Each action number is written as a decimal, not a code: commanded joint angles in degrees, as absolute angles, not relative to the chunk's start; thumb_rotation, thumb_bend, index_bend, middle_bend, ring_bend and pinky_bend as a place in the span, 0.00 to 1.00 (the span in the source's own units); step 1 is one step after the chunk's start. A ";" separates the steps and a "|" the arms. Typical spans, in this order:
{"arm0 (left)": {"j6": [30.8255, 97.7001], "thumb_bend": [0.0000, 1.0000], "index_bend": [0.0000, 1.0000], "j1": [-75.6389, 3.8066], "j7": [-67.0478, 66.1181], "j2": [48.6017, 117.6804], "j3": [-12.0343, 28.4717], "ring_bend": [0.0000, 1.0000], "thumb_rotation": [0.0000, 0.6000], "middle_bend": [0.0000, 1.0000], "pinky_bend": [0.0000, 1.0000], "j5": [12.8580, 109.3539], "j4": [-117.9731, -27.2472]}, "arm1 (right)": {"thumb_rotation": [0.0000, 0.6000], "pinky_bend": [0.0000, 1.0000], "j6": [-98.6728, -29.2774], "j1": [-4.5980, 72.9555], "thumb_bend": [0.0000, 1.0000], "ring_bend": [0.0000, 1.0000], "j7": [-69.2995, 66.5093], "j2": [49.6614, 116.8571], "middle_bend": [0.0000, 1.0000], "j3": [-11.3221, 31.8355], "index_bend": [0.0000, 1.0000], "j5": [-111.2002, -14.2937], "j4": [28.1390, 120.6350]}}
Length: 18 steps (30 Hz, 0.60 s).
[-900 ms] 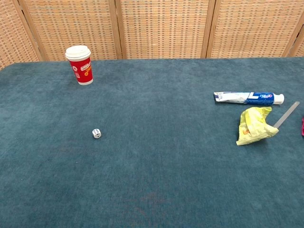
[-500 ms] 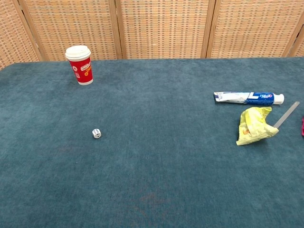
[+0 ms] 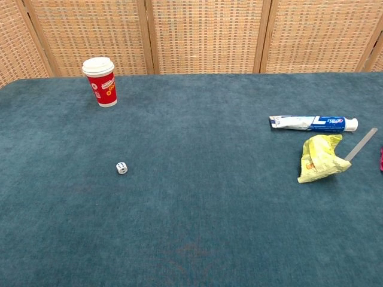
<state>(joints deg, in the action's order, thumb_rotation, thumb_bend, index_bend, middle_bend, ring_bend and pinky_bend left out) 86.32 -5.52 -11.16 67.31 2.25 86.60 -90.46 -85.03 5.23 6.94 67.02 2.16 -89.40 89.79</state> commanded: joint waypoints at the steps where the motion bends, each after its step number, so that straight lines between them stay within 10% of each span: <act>1: 86.30 0.00 0.00 -5.54 -11.07 67.20 2.24 0.00 1.00 0.00 0.00 86.64 -90.58 | 1.00 0.00 -84.89 5.18 0.07 0.00 6.64 66.66 0.00 2.12 0.01 -89.23 90.25; 18: 78.51 0.09 0.28 -16.84 -9.42 75.56 5.22 0.00 1.00 0.00 0.02 92.89 -79.18 | 1.00 0.00 -83.85 5.51 0.07 0.00 3.96 66.18 0.00 2.68 0.03 -87.74 89.73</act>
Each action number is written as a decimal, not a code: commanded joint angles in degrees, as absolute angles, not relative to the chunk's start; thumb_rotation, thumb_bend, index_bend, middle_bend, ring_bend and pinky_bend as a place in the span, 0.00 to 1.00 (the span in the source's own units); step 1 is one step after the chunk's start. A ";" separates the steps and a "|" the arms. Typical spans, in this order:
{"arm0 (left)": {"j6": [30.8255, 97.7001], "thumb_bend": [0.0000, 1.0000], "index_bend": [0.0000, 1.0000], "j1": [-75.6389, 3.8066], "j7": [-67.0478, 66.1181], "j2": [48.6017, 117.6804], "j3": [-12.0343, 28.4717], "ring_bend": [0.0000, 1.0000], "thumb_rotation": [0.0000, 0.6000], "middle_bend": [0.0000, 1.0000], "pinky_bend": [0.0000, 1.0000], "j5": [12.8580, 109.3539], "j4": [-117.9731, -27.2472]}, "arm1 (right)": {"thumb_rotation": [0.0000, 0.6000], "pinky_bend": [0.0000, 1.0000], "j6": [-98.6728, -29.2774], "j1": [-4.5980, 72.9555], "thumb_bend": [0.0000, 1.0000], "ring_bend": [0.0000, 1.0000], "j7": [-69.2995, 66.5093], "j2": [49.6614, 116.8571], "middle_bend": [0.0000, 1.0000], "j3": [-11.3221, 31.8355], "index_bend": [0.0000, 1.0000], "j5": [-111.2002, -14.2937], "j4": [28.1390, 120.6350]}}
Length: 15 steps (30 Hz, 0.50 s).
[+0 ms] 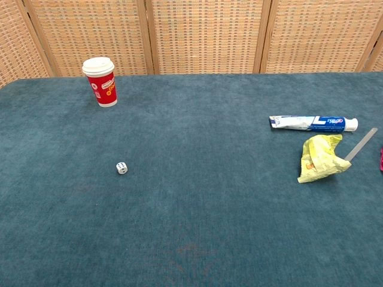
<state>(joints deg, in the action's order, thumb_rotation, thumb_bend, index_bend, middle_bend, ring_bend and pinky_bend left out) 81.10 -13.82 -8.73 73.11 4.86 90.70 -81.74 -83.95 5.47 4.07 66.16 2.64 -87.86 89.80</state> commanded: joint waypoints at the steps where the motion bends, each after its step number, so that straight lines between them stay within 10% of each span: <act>1: 77.78 0.09 0.30 -17.54 -9.41 76.03 5.16 0.00 1.00 0.00 0.02 93.22 -78.66 | 1.00 0.00 -83.80 5.54 0.07 0.00 3.91 66.17 0.00 2.72 0.03 -87.68 89.73; 15: 62.89 0.21 0.34 -29.75 -12.98 83.23 3.78 0.00 1.00 0.00 0.02 96.28 -73.75 | 1.00 0.00 -83.47 5.46 0.07 0.00 1.95 66.12 0.00 3.58 0.04 -85.75 88.57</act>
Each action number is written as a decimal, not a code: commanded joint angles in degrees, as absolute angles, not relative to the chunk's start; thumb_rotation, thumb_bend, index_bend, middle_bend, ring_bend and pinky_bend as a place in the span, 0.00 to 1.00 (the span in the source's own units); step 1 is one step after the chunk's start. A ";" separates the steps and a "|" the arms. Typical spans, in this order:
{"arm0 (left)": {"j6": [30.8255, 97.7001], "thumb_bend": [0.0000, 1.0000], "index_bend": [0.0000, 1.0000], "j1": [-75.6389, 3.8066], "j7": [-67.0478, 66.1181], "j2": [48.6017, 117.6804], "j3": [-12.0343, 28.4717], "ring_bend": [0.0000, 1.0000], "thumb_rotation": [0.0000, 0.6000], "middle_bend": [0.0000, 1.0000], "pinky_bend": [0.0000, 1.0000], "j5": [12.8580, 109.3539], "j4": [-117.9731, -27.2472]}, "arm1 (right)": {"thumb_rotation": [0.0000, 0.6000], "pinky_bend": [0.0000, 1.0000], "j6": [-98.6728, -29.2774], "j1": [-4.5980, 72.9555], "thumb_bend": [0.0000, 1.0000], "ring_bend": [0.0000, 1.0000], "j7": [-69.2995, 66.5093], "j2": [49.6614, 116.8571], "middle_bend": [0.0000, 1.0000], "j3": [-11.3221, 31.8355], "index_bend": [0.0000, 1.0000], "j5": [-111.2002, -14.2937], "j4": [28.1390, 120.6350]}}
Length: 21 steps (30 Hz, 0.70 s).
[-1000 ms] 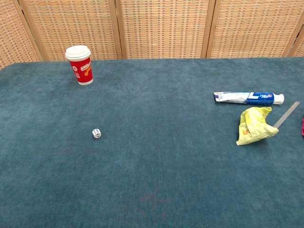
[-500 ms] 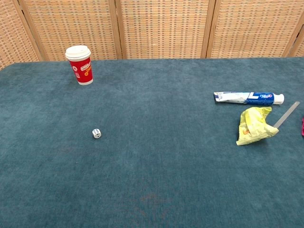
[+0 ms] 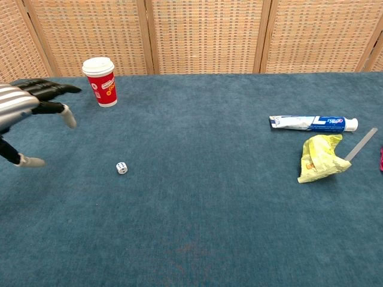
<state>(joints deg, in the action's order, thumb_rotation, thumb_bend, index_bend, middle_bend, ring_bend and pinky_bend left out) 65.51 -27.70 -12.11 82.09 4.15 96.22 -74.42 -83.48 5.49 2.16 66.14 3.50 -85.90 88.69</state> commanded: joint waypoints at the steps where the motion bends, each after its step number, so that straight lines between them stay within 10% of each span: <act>1: 61.71 0.24 0.34 -30.47 -13.30 83.51 3.64 0.00 1.00 0.00 0.02 96.14 -73.53 | 1.00 0.00 -83.42 5.46 0.06 0.00 1.72 66.14 0.00 3.63 0.04 -85.64 88.44; 21: 50.67 0.35 0.38 -38.44 -13.31 88.34 4.25 0.00 1.00 0.00 0.02 90.80 -68.40 | 1.00 0.00 -82.36 5.81 0.06 0.00 -0.89 66.68 0.00 4.18 0.06 -84.33 86.31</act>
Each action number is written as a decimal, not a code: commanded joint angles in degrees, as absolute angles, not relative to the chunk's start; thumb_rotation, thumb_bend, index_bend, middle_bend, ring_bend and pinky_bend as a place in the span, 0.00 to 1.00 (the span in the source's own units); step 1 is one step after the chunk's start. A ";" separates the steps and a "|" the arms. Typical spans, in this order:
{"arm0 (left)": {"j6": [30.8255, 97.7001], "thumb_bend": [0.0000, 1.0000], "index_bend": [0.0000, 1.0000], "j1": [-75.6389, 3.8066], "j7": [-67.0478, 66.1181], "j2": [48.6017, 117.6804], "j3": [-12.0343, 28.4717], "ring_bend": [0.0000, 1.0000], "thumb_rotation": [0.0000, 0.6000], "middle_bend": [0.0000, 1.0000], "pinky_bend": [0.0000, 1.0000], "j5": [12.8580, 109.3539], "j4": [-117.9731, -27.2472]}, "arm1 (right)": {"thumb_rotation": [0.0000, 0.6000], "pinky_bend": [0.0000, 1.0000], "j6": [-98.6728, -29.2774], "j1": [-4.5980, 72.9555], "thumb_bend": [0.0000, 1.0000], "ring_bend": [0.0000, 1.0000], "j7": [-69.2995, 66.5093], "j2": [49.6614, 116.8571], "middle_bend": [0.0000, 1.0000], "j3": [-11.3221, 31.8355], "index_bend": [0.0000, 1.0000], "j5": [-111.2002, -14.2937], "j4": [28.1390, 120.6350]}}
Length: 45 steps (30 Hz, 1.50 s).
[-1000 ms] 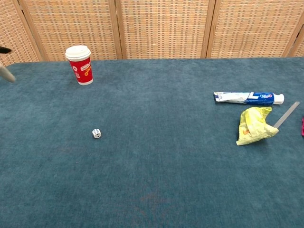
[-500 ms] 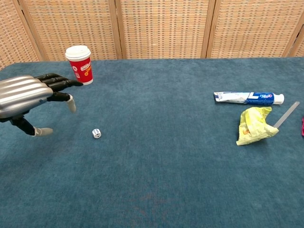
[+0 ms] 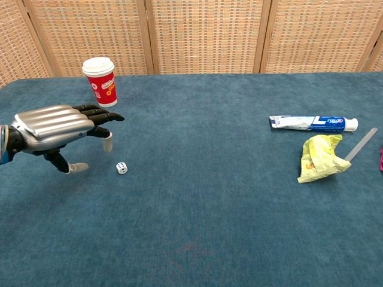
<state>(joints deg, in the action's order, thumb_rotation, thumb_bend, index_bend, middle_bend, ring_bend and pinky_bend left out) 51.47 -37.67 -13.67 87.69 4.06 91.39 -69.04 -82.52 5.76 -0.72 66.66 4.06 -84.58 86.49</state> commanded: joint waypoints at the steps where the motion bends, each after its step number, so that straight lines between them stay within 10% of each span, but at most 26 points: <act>1: 50.38 0.35 0.38 -38.81 -13.23 88.67 4.26 0.00 1.00 0.00 0.02 90.63 -68.01 | 1.00 0.00 -82.30 5.83 0.06 0.00 -0.99 66.72 0.00 4.26 0.06 -84.18 86.16; 45: 45.61 0.35 0.48 -45.28 -18.00 92.11 2.27 0.00 1.00 0.00 0.02 85.89 -67.22 | 1.00 0.00 -82.17 5.68 0.06 0.00 -4.49 66.57 0.00 5.68 0.06 -82.06 84.61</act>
